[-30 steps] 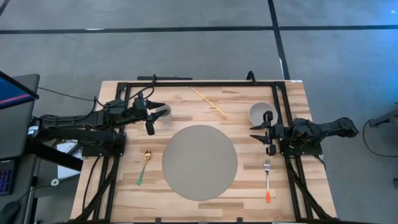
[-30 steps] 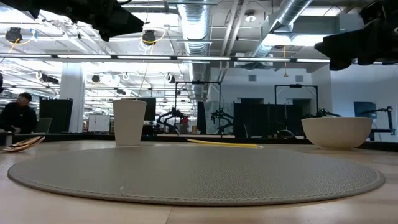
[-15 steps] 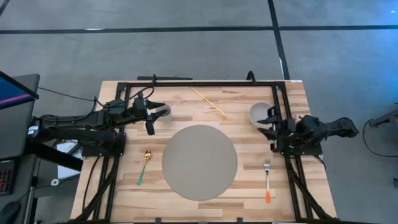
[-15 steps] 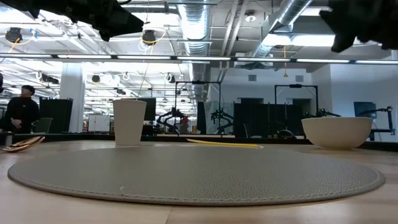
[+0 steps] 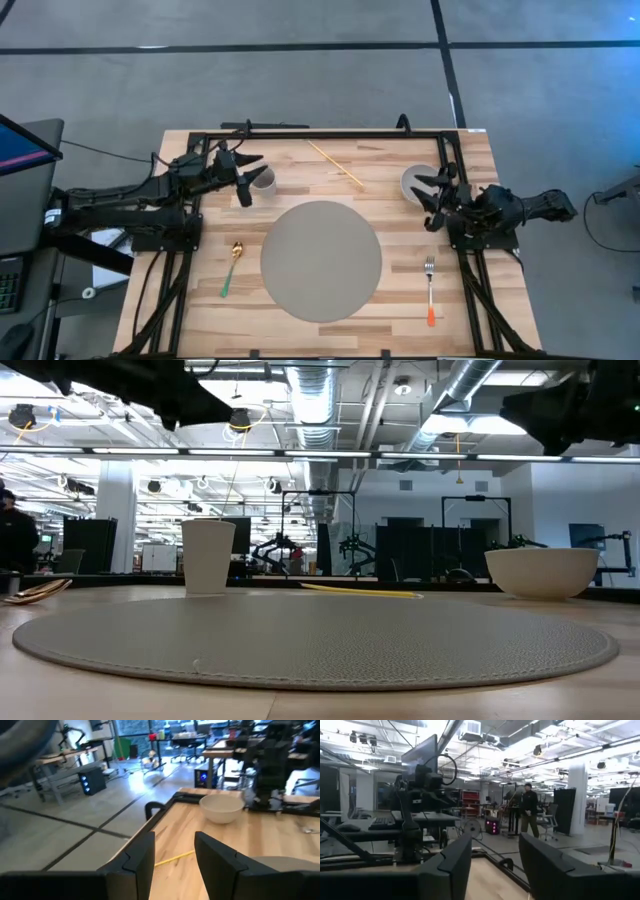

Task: Pick & Place Utensil
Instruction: Put the gray bowl on the gray mat

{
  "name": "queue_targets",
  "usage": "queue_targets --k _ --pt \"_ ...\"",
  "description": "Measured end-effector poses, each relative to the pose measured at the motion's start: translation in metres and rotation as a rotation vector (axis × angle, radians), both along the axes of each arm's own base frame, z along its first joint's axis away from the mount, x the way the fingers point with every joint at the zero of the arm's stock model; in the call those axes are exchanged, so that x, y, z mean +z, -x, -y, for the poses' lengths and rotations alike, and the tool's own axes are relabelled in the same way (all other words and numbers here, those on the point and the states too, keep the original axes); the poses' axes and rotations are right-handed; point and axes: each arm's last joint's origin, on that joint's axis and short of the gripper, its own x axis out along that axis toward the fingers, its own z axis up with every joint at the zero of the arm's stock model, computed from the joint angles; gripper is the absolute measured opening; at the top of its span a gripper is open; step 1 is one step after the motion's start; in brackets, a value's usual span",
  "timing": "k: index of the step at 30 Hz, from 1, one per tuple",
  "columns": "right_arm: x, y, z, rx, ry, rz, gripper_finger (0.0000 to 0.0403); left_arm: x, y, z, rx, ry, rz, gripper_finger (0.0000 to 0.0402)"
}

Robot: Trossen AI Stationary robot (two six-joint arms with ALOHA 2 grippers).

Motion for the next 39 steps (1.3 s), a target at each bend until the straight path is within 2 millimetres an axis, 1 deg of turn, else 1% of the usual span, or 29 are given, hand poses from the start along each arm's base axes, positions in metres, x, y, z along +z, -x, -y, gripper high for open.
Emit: queue_targets --k 3,6,10,14,19,25,31,33,35,39 --pt "-0.001 -0.001 0.0 0.007 -0.005 -0.012 0.0181 -0.006 -0.005 -0.006 0.024 0.01 -0.038 0.014" --pt "-0.005 -0.002 0.0 0.027 -0.061 -0.024 0.0197 -0.013 -0.011 -0.01 0.038 0.021 -0.081 0.014" --pt "-0.006 -0.002 0.0 0.042 -0.114 -0.021 0.0207 -0.02 -0.018 -0.011 0.032 0.033 -0.124 0.014" --pt "-0.009 -0.006 -0.001 0.054 -0.158 -0.037 0.0208 -0.026 -0.02 -0.01 -0.018 0.068 -0.16 0.014" --pt "-0.009 -0.014 -0.002 0.056 -0.169 -0.052 0.0202 -0.03 -0.019 -0.007 -0.093 0.132 -0.191 0.014" --pt "-0.011 -0.024 -0.004 0.057 -0.173 -0.072 0.0199 -0.031 -0.019 -0.007 -0.098 0.136 -0.192 0.014" --pt "-0.014 -0.034 -0.006 0.072 -0.239 -0.071 0.0204 -0.031 -0.019 -0.007 -0.098 0.136 -0.191 0.014" --pt "-0.013 -0.037 -0.006 0.062 -0.202 -0.075 0.0205 -0.03 -0.019 -0.007 -0.098 0.135 -0.19 0.014" --pt "-0.007 -0.041 -0.006 0.055 -0.172 -0.074 0.0205 -0.03 -0.019 -0.007 -0.098 0.134 -0.184 0.014" --pt "0.004 -0.05 -0.008 0.052 -0.166 -0.1 0.0203 -0.029 -0.019 -0.007 -0.098 0.132 -0.18 0.014"
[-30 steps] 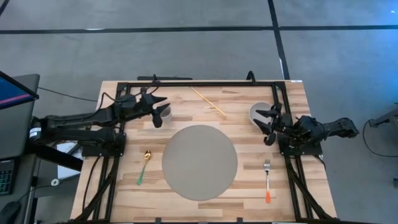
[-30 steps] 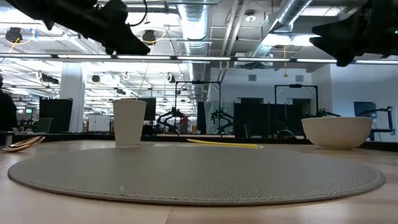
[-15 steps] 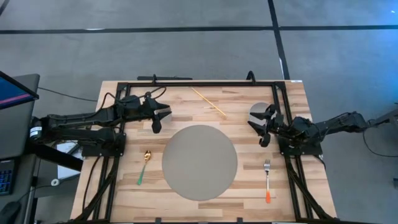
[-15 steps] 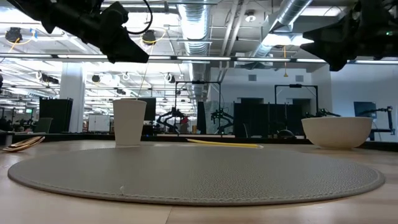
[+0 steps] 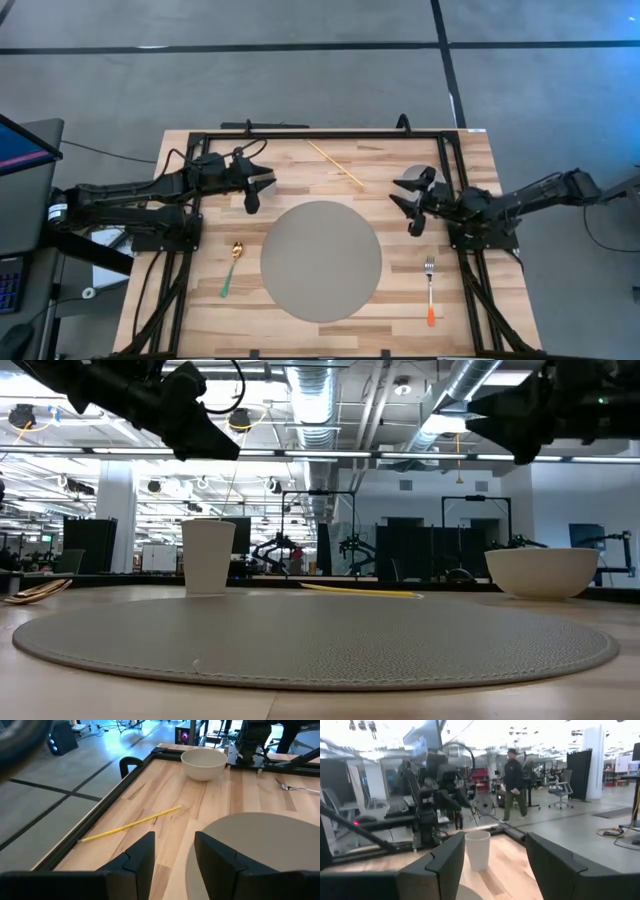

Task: Pick & Place Utensil
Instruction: Put the gray bowl on the gray mat

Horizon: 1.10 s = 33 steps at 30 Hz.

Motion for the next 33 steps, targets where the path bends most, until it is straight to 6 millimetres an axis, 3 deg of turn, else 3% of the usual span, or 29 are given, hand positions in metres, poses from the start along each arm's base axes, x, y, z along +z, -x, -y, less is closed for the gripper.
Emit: queue_targets --k 7,11,16,22,28,33 --pt "0.018 -0.026 -0.004 -0.009 -0.049 -0.254 0.0202 0.003 -0.001 0.0 0.019 0.047 0.052 0.014" --pt "0.037 -0.034 -0.002 -0.135 -0.105 -0.427 0.0202 0.004 -0.001 0.0 0.024 0.062 0.067 0.014" --pt "0.049 -0.029 0.003 -0.328 -0.223 -0.654 0.0202 0.004 -0.001 0.0 0.024 0.063 0.067 0.014" --pt "0.029 -0.026 0.014 -0.471 -0.457 -0.811 0.0202 0.004 -0.001 0.0 0.024 0.062 0.07 0.014" --pt "0.008 -0.032 0.028 -0.626 -0.57 -0.933 0.0202 0.004 -0.001 0.0 0.024 0.062 0.07 0.014" --pt "-0.006 -0.042 0.037 -0.637 -0.657 -0.999 0.0202 0.004 -0.001 0.0 0.024 0.062 0.072 0.014"
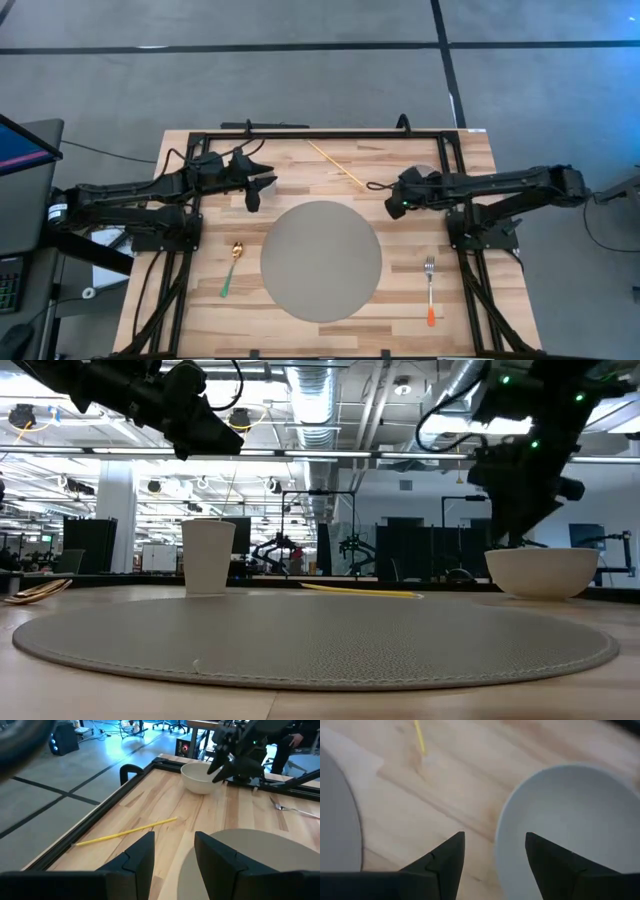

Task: Pick & Place Utensil
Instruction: Put the gray bowl on the gray mat

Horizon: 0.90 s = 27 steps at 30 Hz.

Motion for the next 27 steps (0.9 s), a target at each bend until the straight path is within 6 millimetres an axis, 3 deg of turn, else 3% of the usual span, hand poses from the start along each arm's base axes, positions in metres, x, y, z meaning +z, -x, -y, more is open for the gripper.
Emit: queue_targets --k 12,16,22,27 --pt "-0.025 -0.013 0.005 -0.061 -0.05 -0.097 0.0185 0.0 0.0 0.0 0.0 0.0 0.0 0.014" --pt "-0.027 -0.014 0.006 -0.065 -0.053 -0.113 0.0137 0.0 0.0 0.0 0.0 0.0 0.0 0.014" --pt "-0.023 -0.012 0.005 -0.039 -0.077 -0.1 0.0024 0.0 0.0 0.0 0.0 -0.001 0.004 0.014" --pt "-0.003 -0.018 0.003 -0.009 -0.119 -0.008 0.0015 0.001 0.0 0.0 0.012 -0.006 0.01 0.014"
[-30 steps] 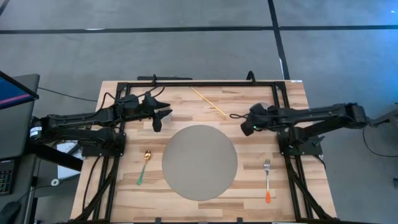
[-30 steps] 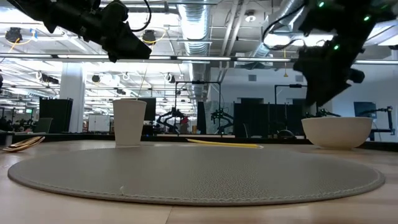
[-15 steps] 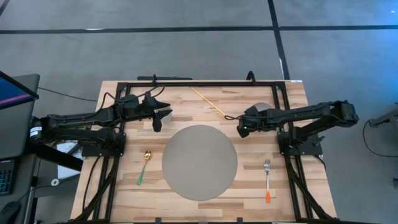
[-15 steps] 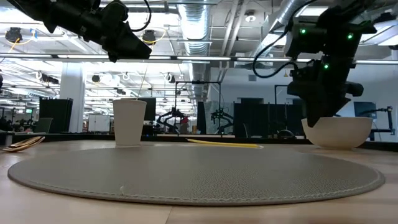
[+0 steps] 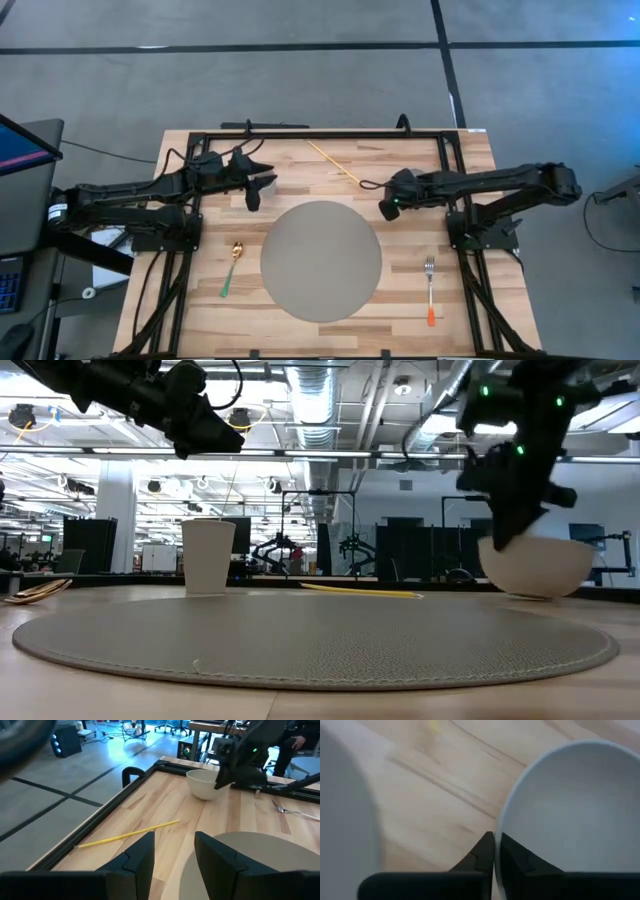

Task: Pick & Place Utensil
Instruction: Put the gray bowl on the gray mat

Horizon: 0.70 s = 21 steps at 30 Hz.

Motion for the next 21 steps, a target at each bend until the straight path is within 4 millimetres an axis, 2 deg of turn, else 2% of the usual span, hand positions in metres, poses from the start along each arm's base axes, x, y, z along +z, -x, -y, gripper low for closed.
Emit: queue_targets --k 6,11,14,21 --pt "0.037 -0.019 -0.019 0.192 0.027 0.11 0.0008 0.0 0.0 0.0 0.001 -0.002 0.005 0.014" --pt "0.058 -0.042 -0.047 0.439 0.067 0.232 0.0006 0.001 0.0 0.0 0.003 -0.004 0.01 0.014" --pt "0.059 -0.055 -0.07 0.652 0.053 0.306 0.0005 0.001 0.0 0.0 0.003 -0.005 0.015 0.014" --pt "0.044 -0.075 -0.131 1.364 0.099 0.376 0.0009 0.002 -0.001 0.0 0.004 -0.008 0.025 0.014"
